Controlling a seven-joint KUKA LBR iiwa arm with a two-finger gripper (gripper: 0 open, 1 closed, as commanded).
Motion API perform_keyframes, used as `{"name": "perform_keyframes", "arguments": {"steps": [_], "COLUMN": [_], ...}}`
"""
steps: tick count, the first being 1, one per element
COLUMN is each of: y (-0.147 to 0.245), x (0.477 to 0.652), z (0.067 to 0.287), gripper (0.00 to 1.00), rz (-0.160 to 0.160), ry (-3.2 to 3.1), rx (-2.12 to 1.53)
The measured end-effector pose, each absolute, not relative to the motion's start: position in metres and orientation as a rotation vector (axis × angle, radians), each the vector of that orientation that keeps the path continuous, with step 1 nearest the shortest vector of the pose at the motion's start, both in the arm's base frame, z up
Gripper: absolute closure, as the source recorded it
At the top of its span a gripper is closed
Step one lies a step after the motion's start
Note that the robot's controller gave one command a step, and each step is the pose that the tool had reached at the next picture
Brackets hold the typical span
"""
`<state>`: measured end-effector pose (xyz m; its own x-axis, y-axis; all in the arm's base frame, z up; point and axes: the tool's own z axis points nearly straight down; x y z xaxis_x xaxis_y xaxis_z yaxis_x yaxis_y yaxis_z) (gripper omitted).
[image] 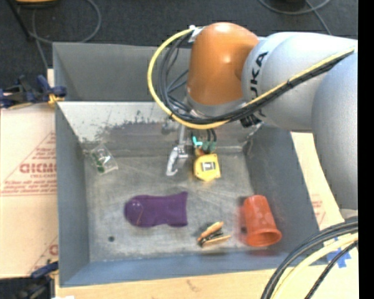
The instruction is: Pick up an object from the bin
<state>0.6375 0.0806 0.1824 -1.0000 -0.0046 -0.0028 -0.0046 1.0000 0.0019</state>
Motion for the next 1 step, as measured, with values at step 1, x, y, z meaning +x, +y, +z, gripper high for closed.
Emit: {"name": "perform_keyframes", "arguments": {"steps": [1], "y": [0.0805], "x": [0.6381], "z": [0.1833], "gripper": [0.0], "rz": [0.003], "ry": [3.137], "rx": [-0.006]}}
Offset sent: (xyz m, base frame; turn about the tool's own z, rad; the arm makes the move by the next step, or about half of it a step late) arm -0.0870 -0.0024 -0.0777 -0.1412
